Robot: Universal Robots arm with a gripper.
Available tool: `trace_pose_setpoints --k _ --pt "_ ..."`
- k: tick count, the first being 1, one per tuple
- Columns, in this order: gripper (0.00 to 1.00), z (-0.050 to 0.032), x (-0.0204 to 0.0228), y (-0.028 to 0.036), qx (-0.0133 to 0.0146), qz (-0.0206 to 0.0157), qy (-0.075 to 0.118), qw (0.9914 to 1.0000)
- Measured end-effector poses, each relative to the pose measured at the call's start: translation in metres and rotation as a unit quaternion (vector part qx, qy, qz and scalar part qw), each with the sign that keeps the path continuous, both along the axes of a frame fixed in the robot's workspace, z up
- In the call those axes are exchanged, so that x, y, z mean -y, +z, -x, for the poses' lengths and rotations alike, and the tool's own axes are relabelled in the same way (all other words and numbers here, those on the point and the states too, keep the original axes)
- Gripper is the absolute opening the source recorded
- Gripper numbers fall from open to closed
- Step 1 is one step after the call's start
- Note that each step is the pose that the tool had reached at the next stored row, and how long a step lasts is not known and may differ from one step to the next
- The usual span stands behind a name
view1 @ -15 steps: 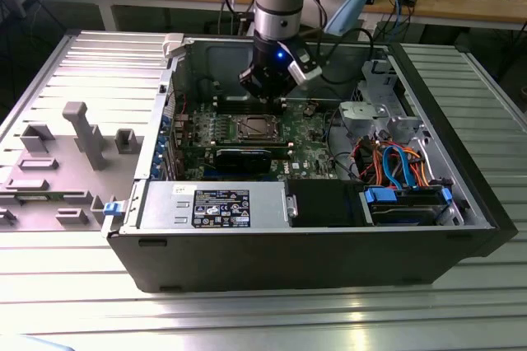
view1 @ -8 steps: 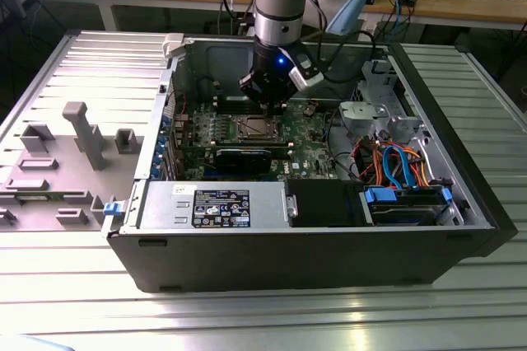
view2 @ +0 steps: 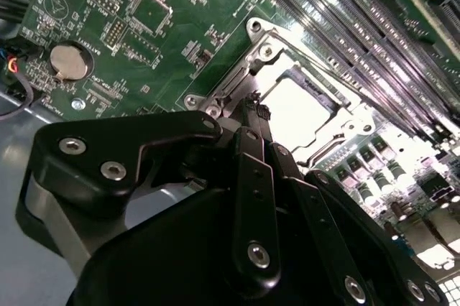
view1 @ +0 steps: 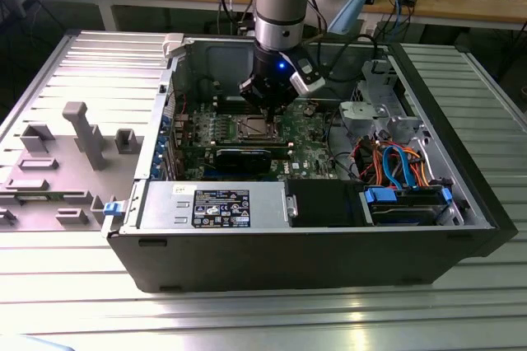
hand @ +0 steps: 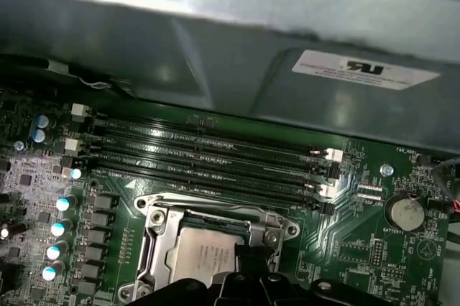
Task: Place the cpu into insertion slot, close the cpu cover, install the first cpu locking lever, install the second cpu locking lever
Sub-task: 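Install the first cpu locking lever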
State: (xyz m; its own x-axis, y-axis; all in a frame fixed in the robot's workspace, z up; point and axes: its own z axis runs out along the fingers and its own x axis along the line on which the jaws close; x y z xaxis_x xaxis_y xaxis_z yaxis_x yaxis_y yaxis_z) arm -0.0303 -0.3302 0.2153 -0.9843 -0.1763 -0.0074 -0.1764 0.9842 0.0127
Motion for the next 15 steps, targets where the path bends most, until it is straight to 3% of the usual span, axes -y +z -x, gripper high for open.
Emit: trace_pose_setpoints --k 15 --pt "0.11 0.0 0.0005 0.0203 0.0001 0.0 0.0 1.0"
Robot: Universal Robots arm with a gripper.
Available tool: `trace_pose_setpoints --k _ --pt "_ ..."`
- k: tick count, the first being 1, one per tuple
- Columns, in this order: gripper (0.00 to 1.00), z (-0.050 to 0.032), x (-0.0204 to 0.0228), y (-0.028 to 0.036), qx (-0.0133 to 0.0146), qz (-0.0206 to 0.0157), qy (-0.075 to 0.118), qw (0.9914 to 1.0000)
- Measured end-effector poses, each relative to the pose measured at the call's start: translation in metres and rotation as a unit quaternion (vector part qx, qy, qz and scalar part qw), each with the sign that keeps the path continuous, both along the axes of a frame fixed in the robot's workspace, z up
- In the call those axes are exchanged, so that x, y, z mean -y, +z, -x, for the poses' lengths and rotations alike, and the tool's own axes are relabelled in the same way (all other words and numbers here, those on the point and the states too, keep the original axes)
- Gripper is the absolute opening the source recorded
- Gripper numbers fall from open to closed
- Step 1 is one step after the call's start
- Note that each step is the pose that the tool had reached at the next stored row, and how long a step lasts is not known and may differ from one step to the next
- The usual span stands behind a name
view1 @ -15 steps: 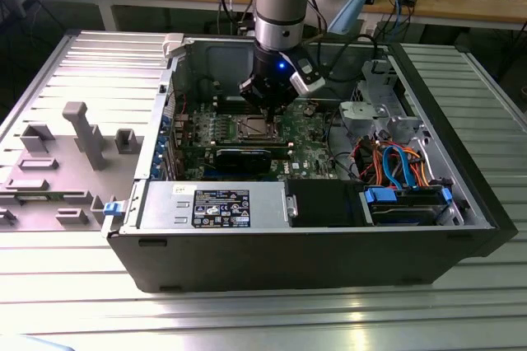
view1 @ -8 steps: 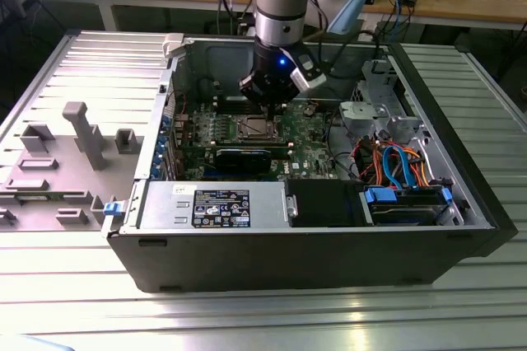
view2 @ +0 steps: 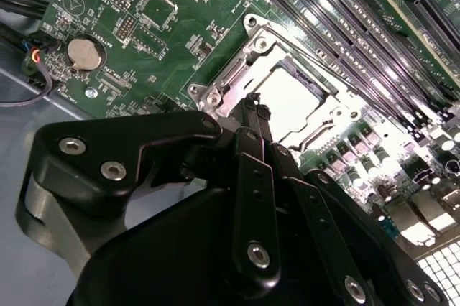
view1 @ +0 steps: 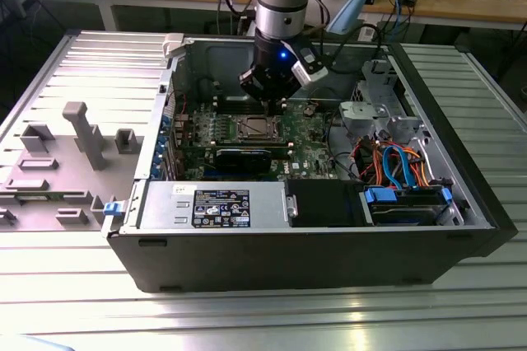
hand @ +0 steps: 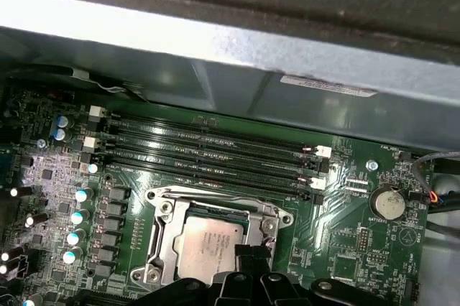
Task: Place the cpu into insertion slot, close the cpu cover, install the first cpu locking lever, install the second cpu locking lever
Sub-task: 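Install the first cpu locking lever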
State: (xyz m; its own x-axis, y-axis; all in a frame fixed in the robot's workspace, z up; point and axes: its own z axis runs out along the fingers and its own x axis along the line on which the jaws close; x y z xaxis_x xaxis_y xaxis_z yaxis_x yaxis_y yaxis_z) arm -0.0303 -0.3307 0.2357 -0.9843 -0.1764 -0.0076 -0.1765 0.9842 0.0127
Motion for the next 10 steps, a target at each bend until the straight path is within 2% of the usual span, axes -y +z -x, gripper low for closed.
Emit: trace_pose_setpoints --k 10 --pt "0.11 0.0 0.0 0.0029 0.0 -0.0001 0.0 1.0"
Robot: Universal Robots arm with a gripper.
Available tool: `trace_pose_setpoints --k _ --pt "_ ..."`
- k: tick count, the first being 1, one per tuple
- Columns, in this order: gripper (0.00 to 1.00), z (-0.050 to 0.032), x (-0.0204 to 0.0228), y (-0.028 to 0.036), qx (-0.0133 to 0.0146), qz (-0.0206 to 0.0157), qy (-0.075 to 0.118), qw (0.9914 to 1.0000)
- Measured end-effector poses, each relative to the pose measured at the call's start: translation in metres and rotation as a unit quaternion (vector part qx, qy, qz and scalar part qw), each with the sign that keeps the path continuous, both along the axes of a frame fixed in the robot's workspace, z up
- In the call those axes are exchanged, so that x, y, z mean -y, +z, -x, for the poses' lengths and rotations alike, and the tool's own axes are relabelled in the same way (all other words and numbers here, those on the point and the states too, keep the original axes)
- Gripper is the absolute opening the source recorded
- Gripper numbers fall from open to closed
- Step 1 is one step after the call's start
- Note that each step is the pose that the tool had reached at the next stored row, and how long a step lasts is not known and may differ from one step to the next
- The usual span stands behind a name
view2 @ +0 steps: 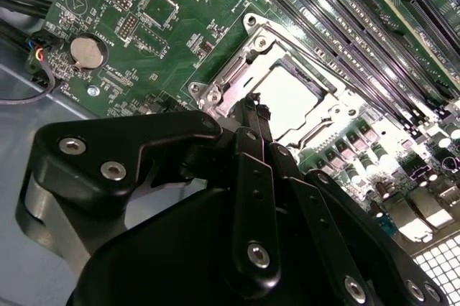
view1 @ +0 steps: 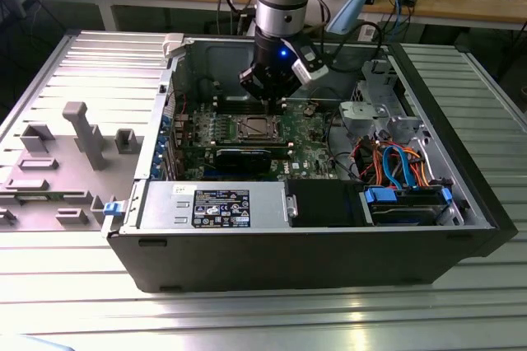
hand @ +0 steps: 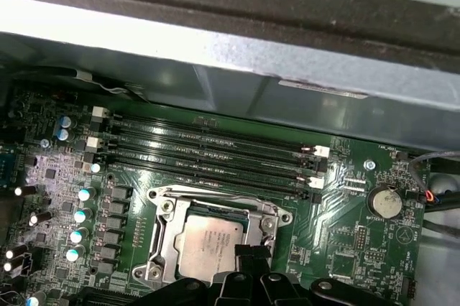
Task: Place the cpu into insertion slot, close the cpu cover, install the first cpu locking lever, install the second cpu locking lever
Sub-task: 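Install the first cpu locking lever, then install the second cpu locking lever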
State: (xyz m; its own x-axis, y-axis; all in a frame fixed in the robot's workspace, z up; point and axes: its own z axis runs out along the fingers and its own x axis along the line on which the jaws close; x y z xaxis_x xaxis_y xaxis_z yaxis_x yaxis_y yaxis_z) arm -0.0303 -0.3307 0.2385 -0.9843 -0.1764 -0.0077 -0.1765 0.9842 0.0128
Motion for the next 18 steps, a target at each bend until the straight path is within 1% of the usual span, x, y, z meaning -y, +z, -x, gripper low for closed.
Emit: trace_pose_setpoints --k 13,14,18 --pt "0.11 0.0 0.0003 0.0004 -0.0001 0.0002 0.0 1.0" --pt "0.11 0.0 0.0007 0.0004 -0.0002 0.0003 0.0 1.0" --pt "0.11 0.0 0.0055 0.0003 -0.0001 0.0001 0.0 1.0"
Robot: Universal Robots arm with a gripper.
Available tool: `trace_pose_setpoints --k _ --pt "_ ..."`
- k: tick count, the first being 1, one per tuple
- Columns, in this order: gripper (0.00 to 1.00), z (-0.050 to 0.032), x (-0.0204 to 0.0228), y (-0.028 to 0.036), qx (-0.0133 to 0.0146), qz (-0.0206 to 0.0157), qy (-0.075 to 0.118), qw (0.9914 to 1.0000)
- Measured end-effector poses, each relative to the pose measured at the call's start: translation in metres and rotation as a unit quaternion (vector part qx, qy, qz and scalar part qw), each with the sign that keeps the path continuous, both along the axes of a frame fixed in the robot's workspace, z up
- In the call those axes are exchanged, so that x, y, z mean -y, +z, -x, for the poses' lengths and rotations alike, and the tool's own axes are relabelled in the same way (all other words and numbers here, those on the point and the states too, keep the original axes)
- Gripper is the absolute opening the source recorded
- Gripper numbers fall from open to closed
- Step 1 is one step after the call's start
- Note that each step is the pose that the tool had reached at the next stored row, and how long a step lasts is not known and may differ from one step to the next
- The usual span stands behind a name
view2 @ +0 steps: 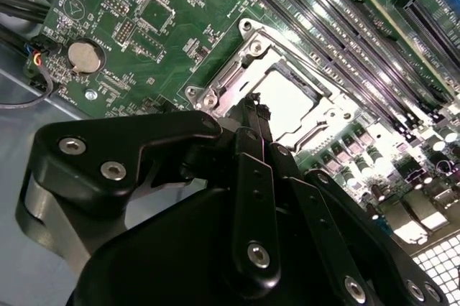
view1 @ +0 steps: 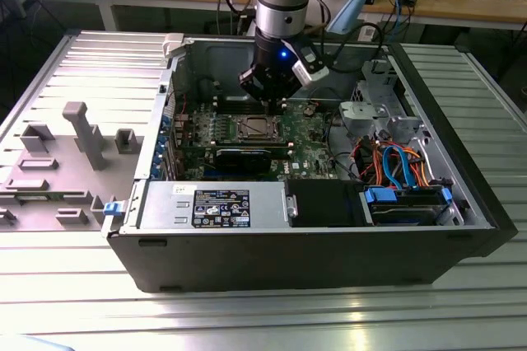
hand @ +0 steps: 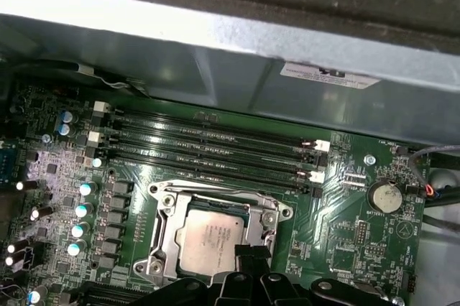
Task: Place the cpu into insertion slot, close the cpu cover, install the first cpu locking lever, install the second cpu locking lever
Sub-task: 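Install the second cpu locking lever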
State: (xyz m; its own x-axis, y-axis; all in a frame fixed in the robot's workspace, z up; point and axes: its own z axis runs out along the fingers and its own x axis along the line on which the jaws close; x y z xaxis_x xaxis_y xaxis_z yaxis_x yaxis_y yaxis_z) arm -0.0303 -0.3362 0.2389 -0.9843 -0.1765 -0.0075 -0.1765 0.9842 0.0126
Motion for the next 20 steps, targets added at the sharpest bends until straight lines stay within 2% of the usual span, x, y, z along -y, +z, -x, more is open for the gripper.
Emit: trace_pose_setpoints --k 11,20 --pt "0.11 0.0 0.0157 -0.0002 0.0 0.0 -0.002 1.0" --pt "0.11 0.0 0.0165 -0.0002 0.0 0.0 -0.005 0.99999"
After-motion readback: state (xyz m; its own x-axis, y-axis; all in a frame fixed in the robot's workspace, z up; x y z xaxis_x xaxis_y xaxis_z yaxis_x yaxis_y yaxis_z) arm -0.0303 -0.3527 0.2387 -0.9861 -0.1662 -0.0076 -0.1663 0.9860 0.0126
